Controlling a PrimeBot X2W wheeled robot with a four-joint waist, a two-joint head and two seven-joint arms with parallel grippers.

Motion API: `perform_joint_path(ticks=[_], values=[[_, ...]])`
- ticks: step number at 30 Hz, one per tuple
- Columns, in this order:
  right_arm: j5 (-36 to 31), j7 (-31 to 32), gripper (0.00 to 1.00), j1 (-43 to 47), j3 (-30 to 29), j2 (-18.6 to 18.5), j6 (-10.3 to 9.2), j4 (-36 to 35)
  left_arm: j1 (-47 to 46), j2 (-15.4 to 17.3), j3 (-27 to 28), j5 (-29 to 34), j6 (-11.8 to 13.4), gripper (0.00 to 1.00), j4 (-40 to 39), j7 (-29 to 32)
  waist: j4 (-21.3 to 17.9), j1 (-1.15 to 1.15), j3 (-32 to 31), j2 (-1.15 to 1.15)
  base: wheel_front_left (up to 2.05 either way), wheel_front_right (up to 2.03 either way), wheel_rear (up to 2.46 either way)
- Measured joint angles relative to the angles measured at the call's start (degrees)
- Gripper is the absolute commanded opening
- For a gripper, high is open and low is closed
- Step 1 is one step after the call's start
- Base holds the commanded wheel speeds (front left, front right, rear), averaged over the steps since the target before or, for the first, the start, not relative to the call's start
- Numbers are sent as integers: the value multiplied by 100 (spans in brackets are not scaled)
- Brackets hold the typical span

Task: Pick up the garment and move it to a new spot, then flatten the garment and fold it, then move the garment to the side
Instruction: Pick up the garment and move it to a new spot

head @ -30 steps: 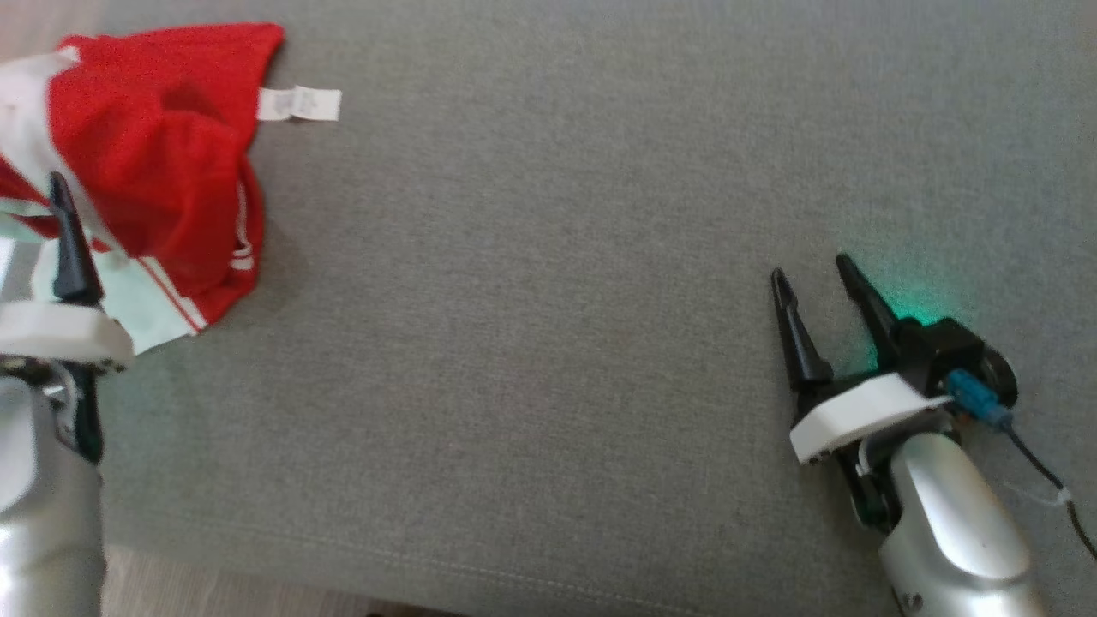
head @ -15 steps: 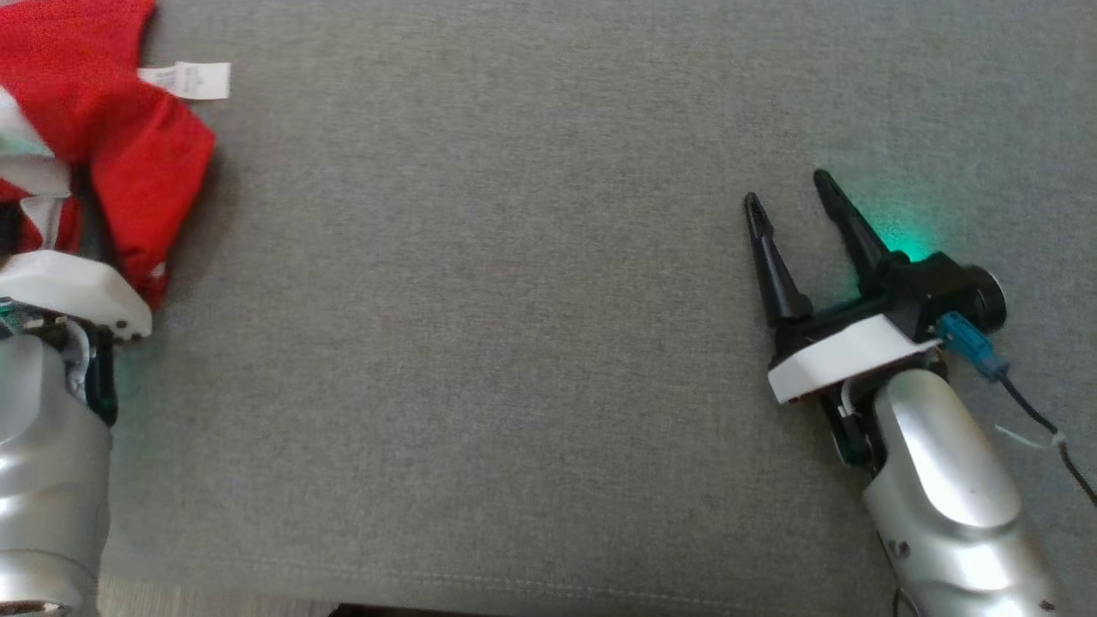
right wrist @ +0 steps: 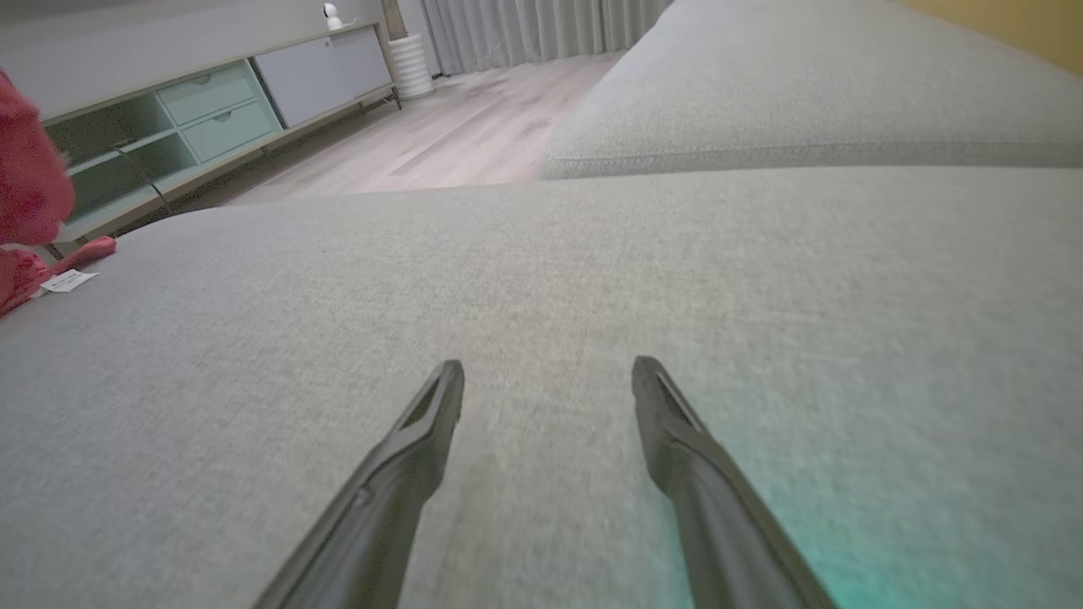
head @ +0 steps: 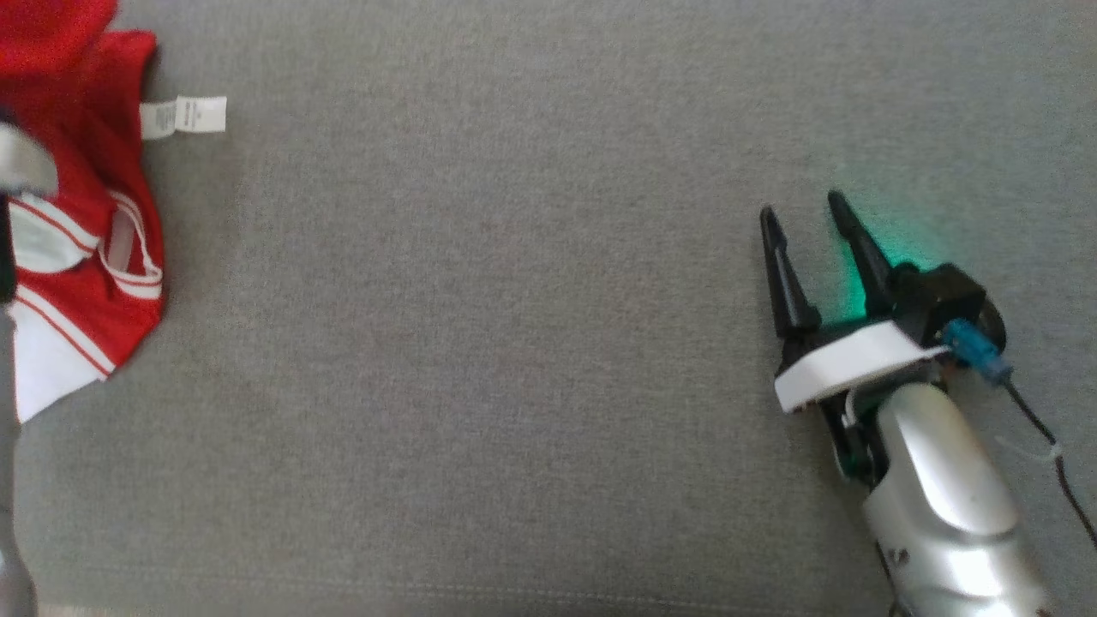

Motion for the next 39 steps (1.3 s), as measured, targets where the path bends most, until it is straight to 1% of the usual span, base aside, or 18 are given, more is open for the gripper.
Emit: perform_joint_path(ticks=[2, 4, 7, 9, 13, 14, 19, 20, 22, 23, 24, 25, 28, 31, 34, 37, 39], values=[[51, 19, 100, 116, 18, 8, 0, 82, -48, -1, -63, 108, -45, 0, -548, -9, -44, 0, -151, 0, 0, 0, 0], [108, 21, 100, 242, 62, 27, 0, 137, -37, -14, -172, 186, -78, 0, -900, -32, -121, -1, -292, 0, 0, 0, 0], [169, 22, 100, 309, 122, 59, 0, 165, -15, -44, -285, 229, -105, 0, -1151, -32, -249, -2, -408, 0, 0, 0, 0], [226, 22, 100, 345, 179, 76, -1, 166, -9, -163, -447, 226, -148, 0, -1404, -32, -409, -1, -509, 0, 0, 0, 0], [382, 23, 100, 360, 230, 85, 0, 159, 52, -704, -996, 179, -201, 0, -1763, -32, -788, -1, -688, 0, 0, 0, 0], [430, 23, 100, 413, 225, 89, -1, 153, 165, -1010, -1314, 42, -202, 0, -1858, -32, -986, -2, -759, 0, 0, 0, 0], [510, 38, 100, 676, 253, 94, -1, 153, 484, -1624, -2038, -275, -245, 0, -1912, -32, -1481, -2, -874, 0, 0, 0, 0], [533, 38, 100, 694, 275, 96, -1, 154, 537, -1708, -2156, -345, -245, 7, -1897, -32, -1574, -2, -887, 0, 0, 0, 0], [571, 40, 100, 694, 320, 97, -1, 144, 661, -1880, -2258, -519, -246, 60, -1778, -32, -1746, -2, -908, 0, 0, 0, 0], [592, 40, 100, 695, 337, 98, -1, 138, 742, -1956, -2269, -673, -245, 98, -1719, -32, -1822, -2, -917, 0, 0, 0, 0], [671, 40, 100, 696, 342, 103, -1, 131, 833, -1987, -2290, -798, -245, 100, -1636, -33, -1888, -2, -927, 0, 0, 0, 0], [770, 40, 100, 697, 337, 107, -1, 122, 909, -1984, -2352, -794, -245, 100, -1499, -32, -1941, -2, -936, 0, 0, 0, 0], [786, 40, 100, 697, 332, 107, -1, 118, 1193, -1956, -2363, -762, -245, 100, -1205, -32, -2016, -2, -964, 0, 0, 0, 0], [673, 40, 100, 697, 207, 109, -1, 41, 1566, -1875, -1985, -624, -170, 100, -1165, -32, -1931, -2, -1025, 0, 0, 0, 0], [571, 40, 100, 703, 67, 113, -1, -68, 1960, -1748, -1586, -471, 63, 100, -1293, -32, -1811, -2, -1117, 0, 0, 0, 0], [530, 40, 100, 762, -36, 115, -1, -175, 2571, -1674, -1171, -320, 312, 100, -1437, -32, -1659, -3, -1242, 0, 0, 0, 0], [472, 40, 100, 870, -111, 118, -1, -237, 3037, -1650, -923, -243, 397, 100, -1551, -31, -1536, -2, -1330, 0, 0, 0, 0]])
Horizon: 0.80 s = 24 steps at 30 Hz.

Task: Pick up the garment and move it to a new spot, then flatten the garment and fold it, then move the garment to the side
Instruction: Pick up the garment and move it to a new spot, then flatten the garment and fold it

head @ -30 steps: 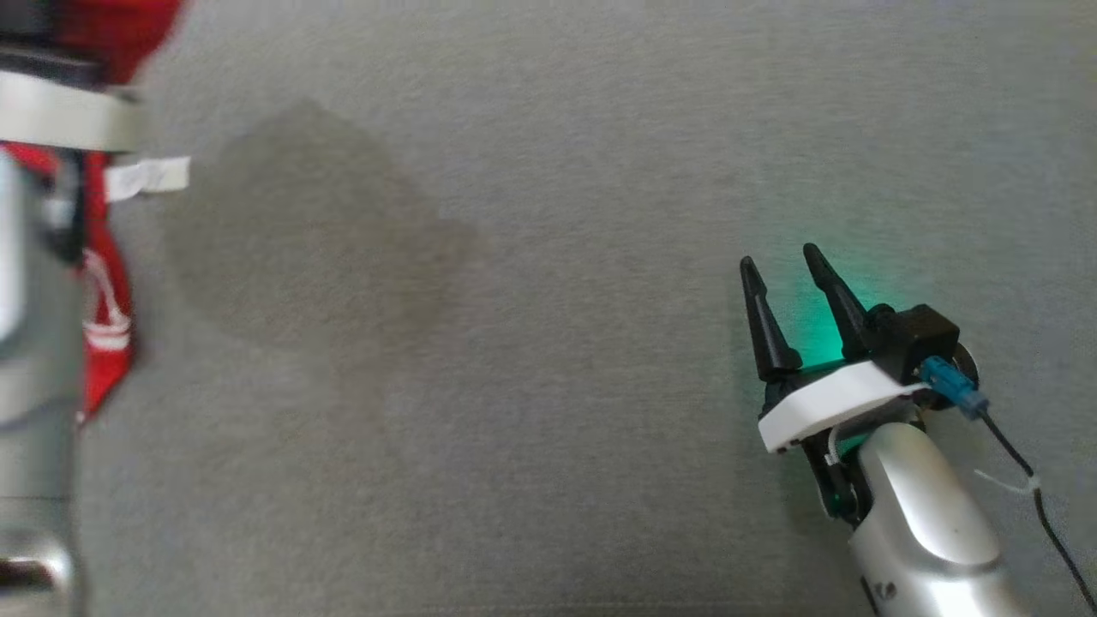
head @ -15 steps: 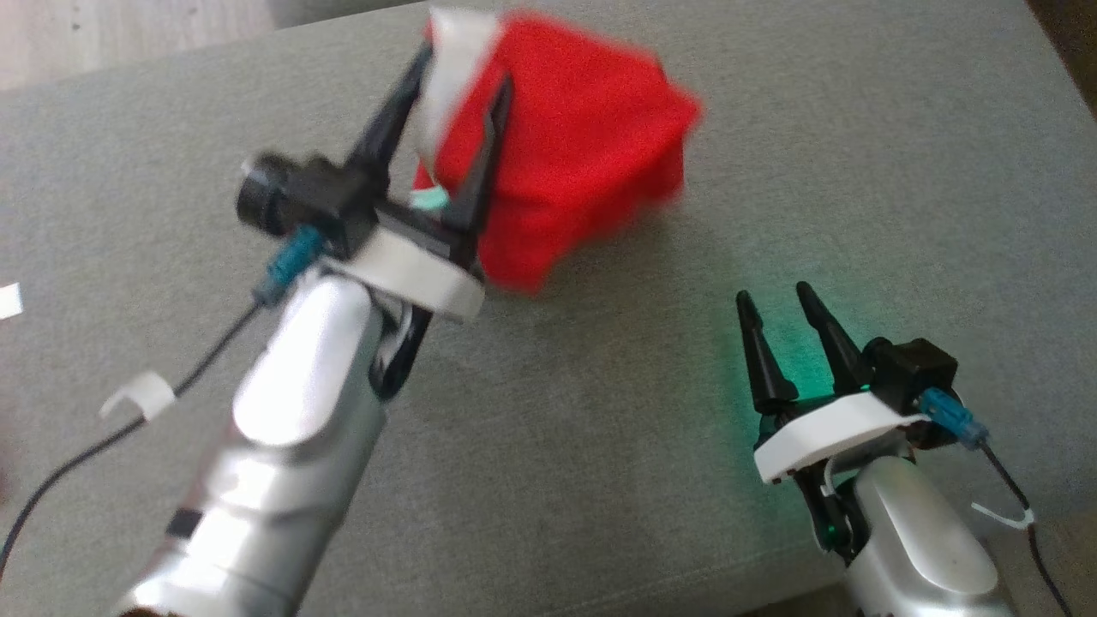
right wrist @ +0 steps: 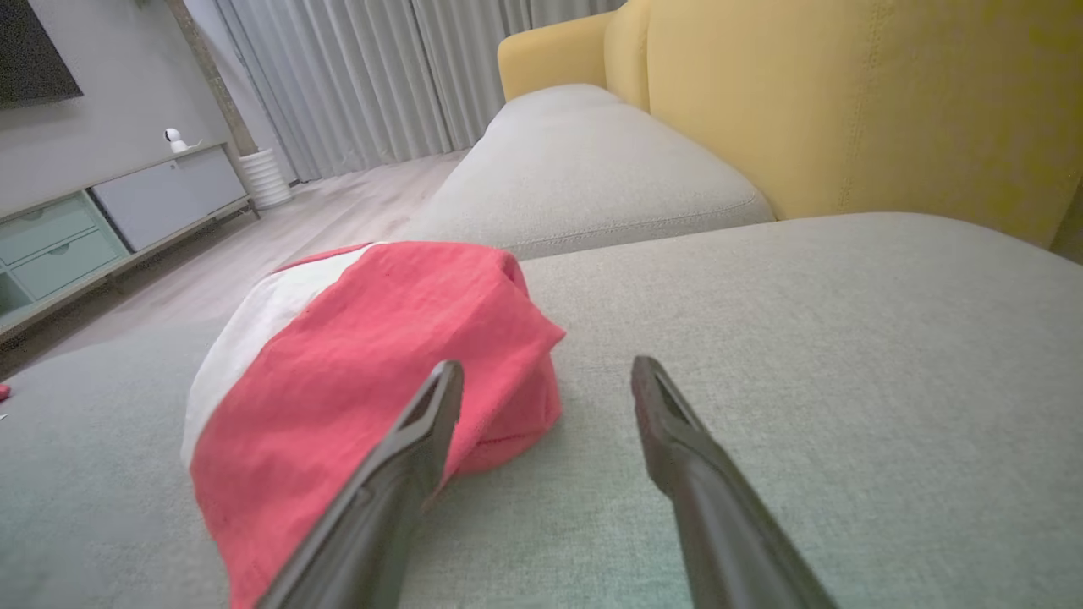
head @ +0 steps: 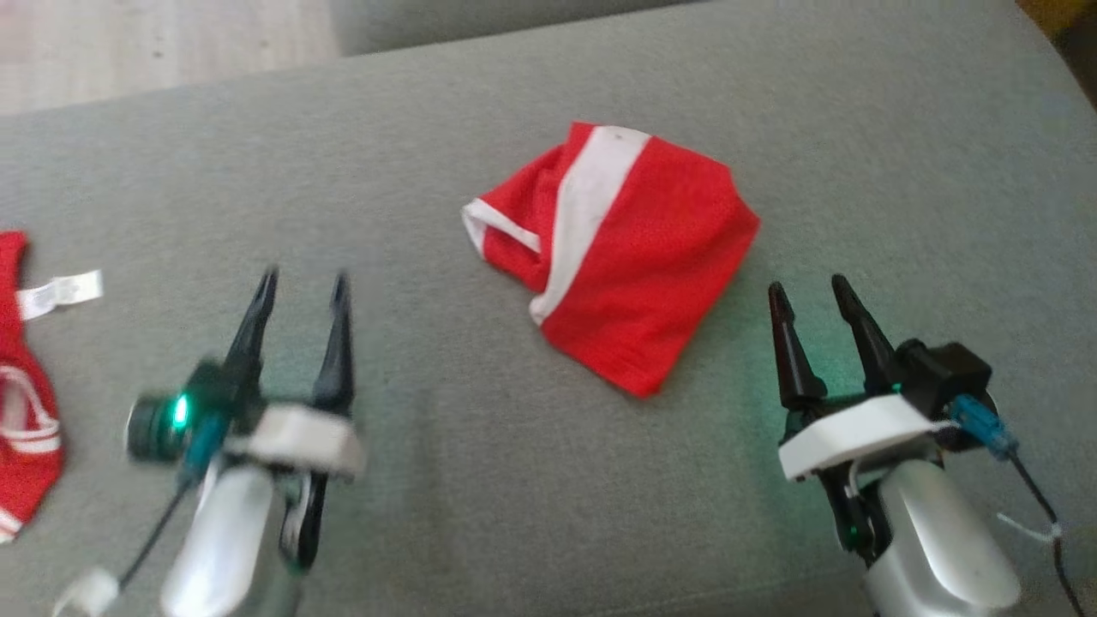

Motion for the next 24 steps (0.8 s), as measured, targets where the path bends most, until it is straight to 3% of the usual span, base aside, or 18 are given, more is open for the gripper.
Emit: perform_joint_path(ticks=[4, 11, 22, 24], values=[[-32, 0, 100, 186, -38, 4, 0, -32, 836, -8, 477, 194, 168, 100, -299, 0, 226, 0, -227, 0, 0, 0, 0], [-24, 0, 100, 505, -19, 22, 0, 8, 2059, -210, 1010, 431, 191, 100, -723, 0, 483, -1, -716, 0, 0, 0, 0], [-7, 0, 100, 757, 103, 30, 0, 60, 2518, -404, 1245, 720, -100, 100, -771, 0, 670, 0, -897, 0, 0, 0, 0], [-83, 0, 100, 747, 356, 24, 0, 63, 2512, -423, 1207, 791, -172, 100, -769, 0, 707, 0, -869, 0, 0, 0, 0]])
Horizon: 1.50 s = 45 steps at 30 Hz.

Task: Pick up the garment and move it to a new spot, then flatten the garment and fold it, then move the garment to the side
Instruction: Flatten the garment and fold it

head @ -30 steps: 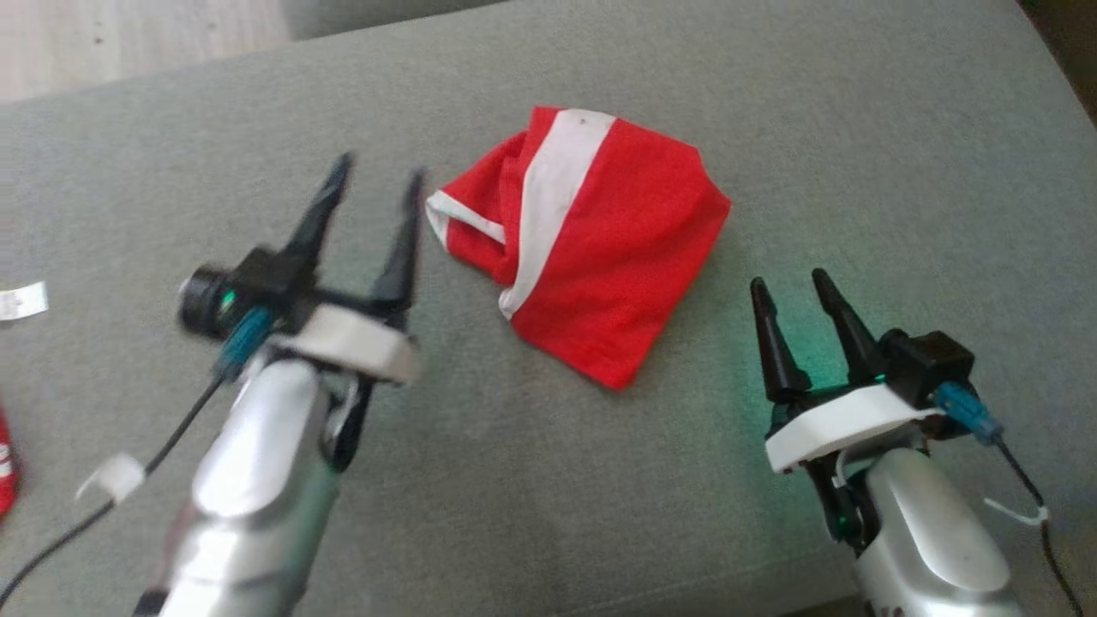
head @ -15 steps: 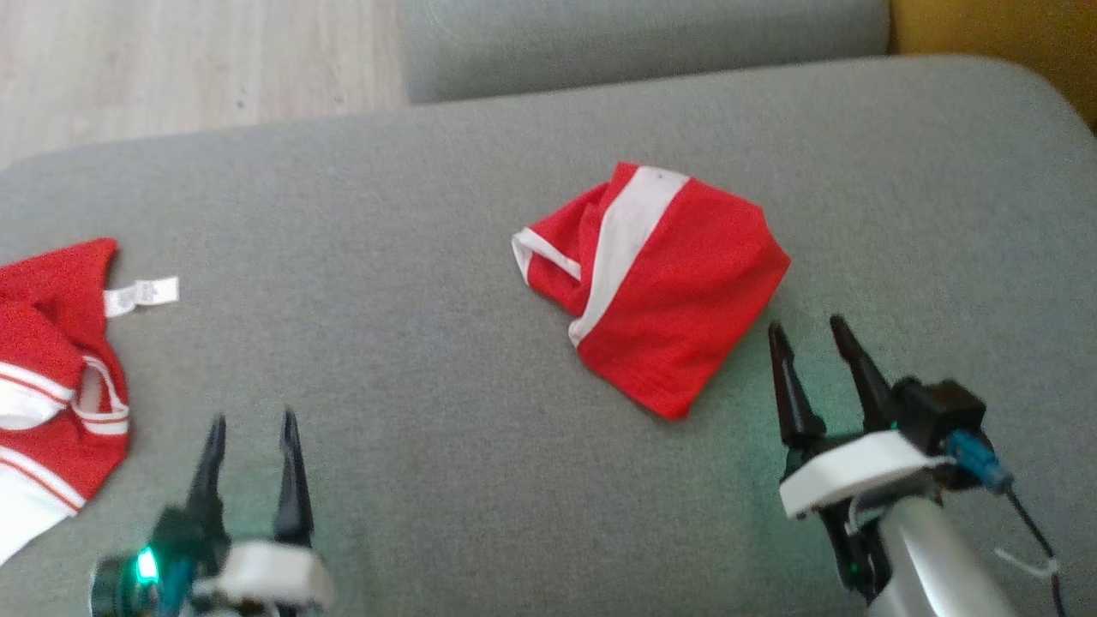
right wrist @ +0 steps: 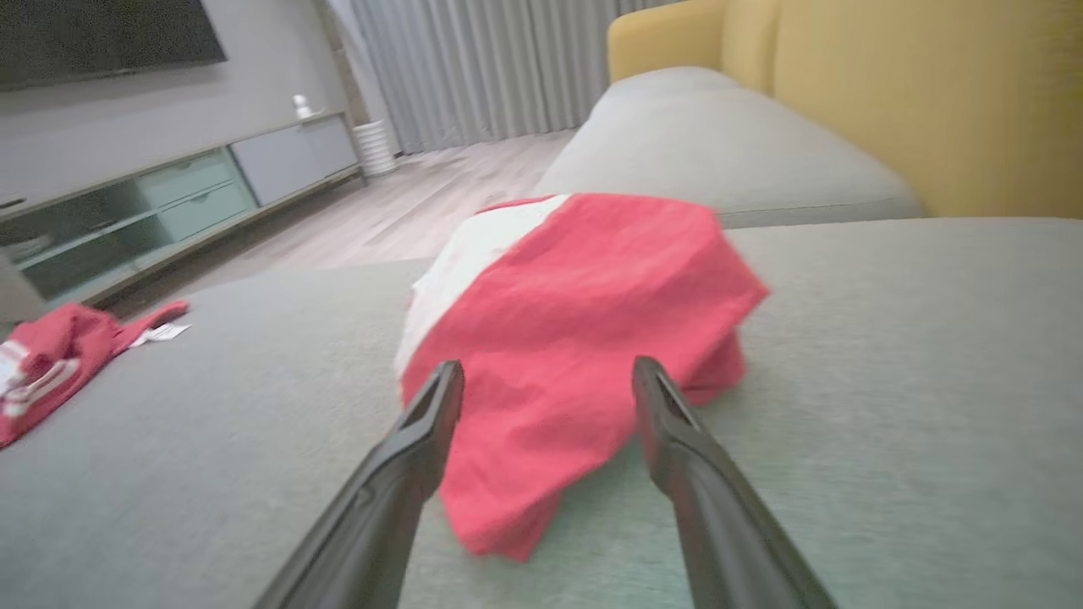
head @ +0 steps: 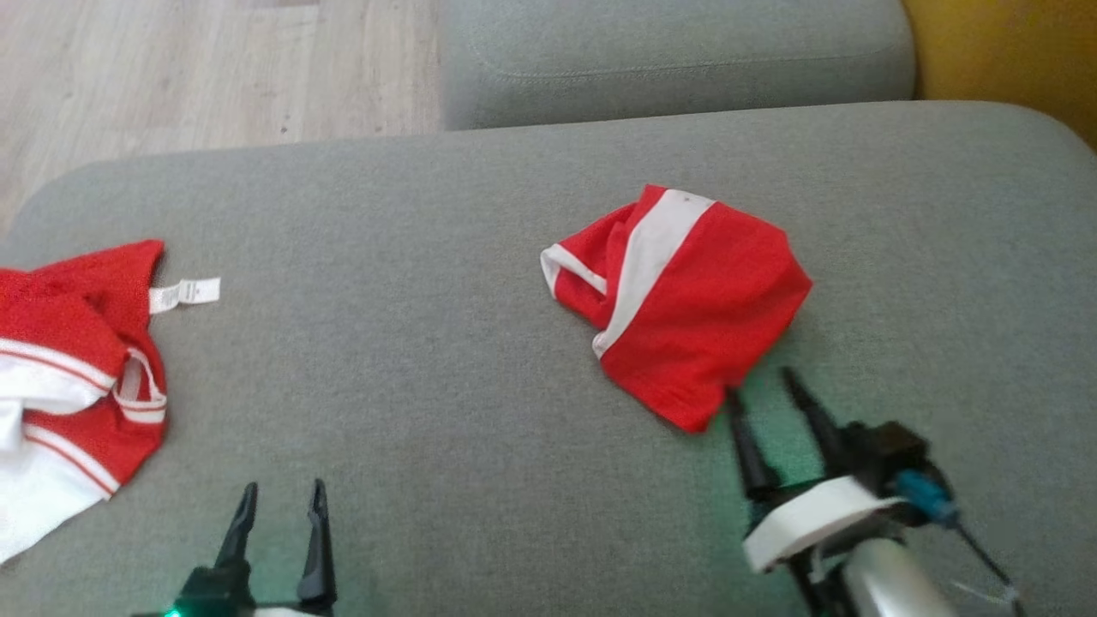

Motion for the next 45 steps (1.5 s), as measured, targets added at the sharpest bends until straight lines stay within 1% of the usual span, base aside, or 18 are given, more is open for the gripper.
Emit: perform_joint_path(ticks=[3, 6, 8, 11, 13, 15, 17, 18, 22, 23, 24, 25, 29, 34, 38, 41, 45], values=[[31, 1, 100, -109, 521, 9, 0, 88, -71, -40, -90, 38, -22, 100, 19, 1, 99, 1, 57, 0, 0, 0, 0], [279, 1, 100, -473, 877, 10, 0, 359, -191, -57, -315, 46, -145, 100, 102, 1, 274, 1, 107, 0, 0, 0, 0], [319, 1, 100, -768, 990, 9, 0, 583, -261, -70, -509, 63, -207, 100, 163, 1, 426, 1, 137, 0, 0, 0, 0], [315, 2, 100, -1169, 1065, 4, 0, 1120, -352, -80, -765, 58, -277, 100, 226, 1, 687, 1, 191, 0, 0, 0, 0], [400, 7, 100, -1328, 1055, 4, 0, 1473, -426, -81, -923, -129, -341, 100, 287, 1, 862, 1, 244, 0, 0, 0, 0], [268, 8, 100, -1467, 992, 4, 0, 2023, -502, -80, -1129, -410, -375, 100, 285, 1, 1037, 1, 322, 0, 0, 0, 0], [101, 9, 100, -1564, 757, 12, 0, 2518, -599, -80, -1288, -542, -421, 100, 261, 1, 1190, 1, 425, 0, 0, 0, 0], [-124, 7, 100, -1660, 542, -1, 0, 2847, -698, -81, -1397, -592, -421, 100, 222, 1, 1309, 1, 555, 0, 0, 0, 0], [-191, -31, 100, -1939, 427, -3, 0, 2997, -909, -88, -1412, -615, -425, 100, 210, 1, 1482, 1, 810, 0, 0, 0, 0], [-192, -35, 72, -2002, 407, -5, 0, 3004, -931, -88, -1404, -638, -425, 100, 212, 1, 1508, 2, 861, 0, 0, 0, 0], [-179, -35, 11, -2036, 414, -10, 0, 2972, -942, -88, -1397, -637, -425, 100, 212, 1, 1526, 2, 903, 0, 0, 0, 0], [-146, -35, 0, -2037, 415, -13, 0, 2906, -948, -89, -1389, -636, -425, 100, 213, 1, 1533, 1, 934, 0, 0, 0, 0], [-73, -1, 0, -1910, 452, -24, 0, 2501, -951, -89, -1361, -624, -426, 100, 214, 1, 1434, 1, 925, 0, 0, 0, 0], [-11, 9, 0, -1602, 612, -30, 0, 1515, -947, -90, -1384, -593, -468, 100, 210, 1, 1329, 1, 752, 0, 0, 0, 0], [264, 9, 0, -1678, 940, -33, 0, 687, -933, -90, -1516, -568, -468, 100, 212, 1, 1318, 0, 573, 0, 0, 0, 0], [348, 9, 0, -2081, 1204, -43, 0, 267, -890, -90, -1678, -520, -469, 100, 209, 1, 1402, 0, 465, 0, 0, 0, 0], [445, 8, 0, -3249, 1577, -101, 0, -183, -843, -89, -1762, -517, -469, 100, 226, 1, 1623, 0, 336, 0, 0, 0, 0]])
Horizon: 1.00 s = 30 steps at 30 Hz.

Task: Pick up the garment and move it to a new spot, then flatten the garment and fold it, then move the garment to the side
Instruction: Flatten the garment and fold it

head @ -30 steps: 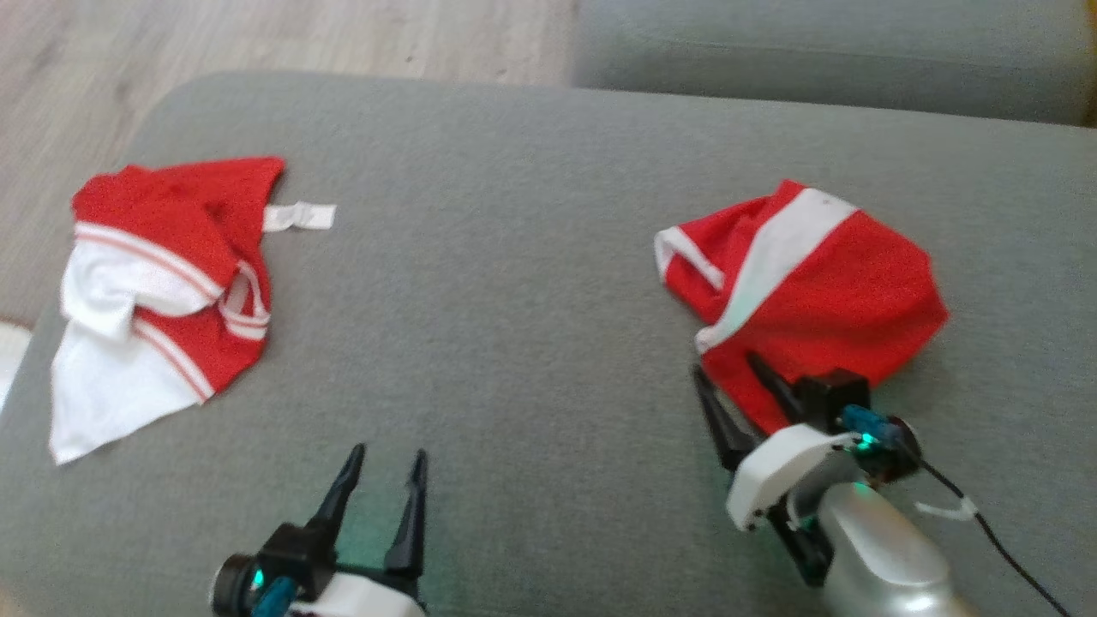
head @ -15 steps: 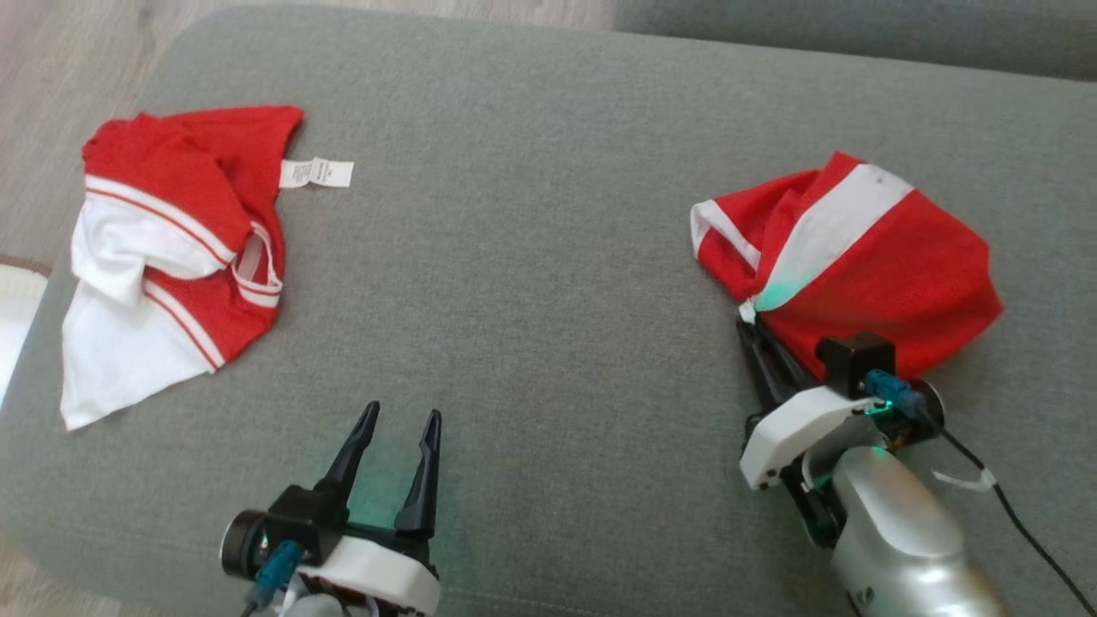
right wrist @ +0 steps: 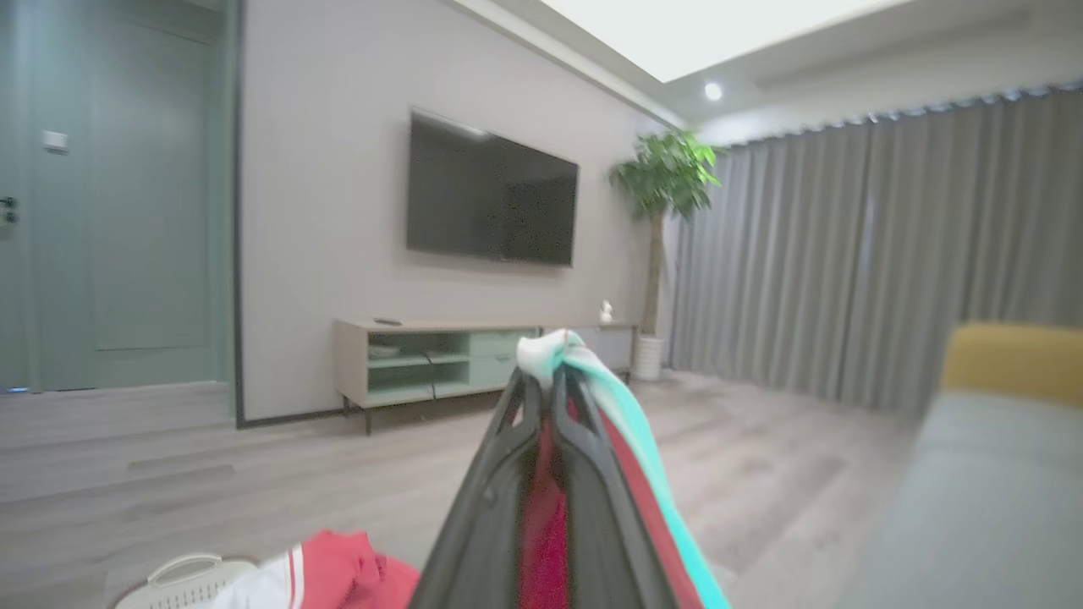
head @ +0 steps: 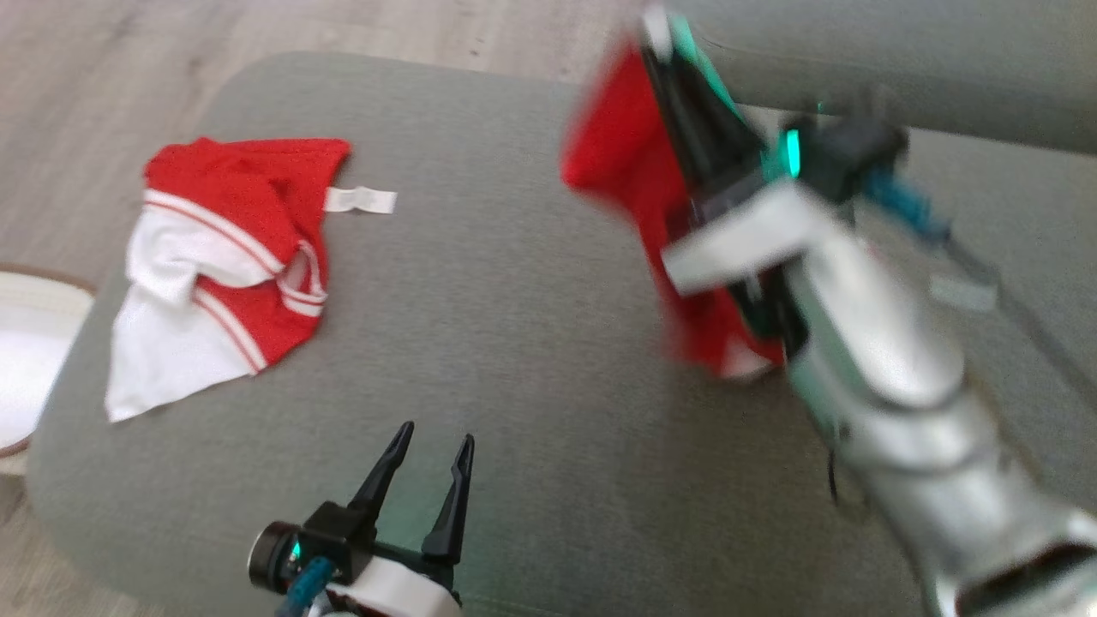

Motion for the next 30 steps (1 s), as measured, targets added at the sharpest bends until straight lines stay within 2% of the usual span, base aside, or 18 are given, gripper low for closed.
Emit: perform_joint_path(ticks=[5, 9, 13, 14, 20, 21, 22, 23, 27, 30], values=[[1, -2, 0, -1290, 174, 9, 0, -207, 129, 13, -4, -1, 0, 100, 115, 0, 339, 0, -165, 0, 0, 0, 0], [-47, -9, 0, -1572, 88, -53, 0, 35, 405, 23, 40, -2, 0, 100, 148, 0, 510, -1, -272, 0, 0, 0, 0], [-30, -9, 0, -1163, 241, -493, 0, 197, 431, 21, 142, -15, 0, 100, 131, 0, 355, 0, -208, 0, 0, 0, 0], [-30, -9, 0, -1163, 241, -493, 0, 197, 431, 21, 142, -15, 0, 100, 131, 0, 355, 0, -208, 0, 0, 0, 0], [88, -5, 0, 611, 5, -1356, 0, 704, 396, 16, 190, -16, 0, 100, 116, 0, -111, 1, -56, 0, 0, 0, 0], [103, 0, 5, 878, -124, -1438, 0, 868, 375, 16, 186, -16, 0, 100, 118, 0, -195, 0, -31, 0, 0, 0, 0], [148, 2, 58, 1143, -365, -1483, 0, 1027, 337, 15, 187, -16, 0, 100, 119, 0, -283, 0, -4, 0, 0, 0, 0], [167, 3, 100, 1350, -610, -1507, 0, 1161, 295, 14, 187, -16, 0, 100, 118, 0, -365, 0, 22, 0, 0, 0, 0], [3, 16, 100, 1773, -1691, -1501, 0, 1438, 146, 12, 200, -16, 0, 100, 114, 0, -679, 0, 111, 0, 0, 0, 0], [-467, 16, 100, 1818, -2533, -1318, 0, 1073, 82, 10, 219, -13, 0, 100, 110, 0, -884, 0, 157, 0, 0, 0, 0]])
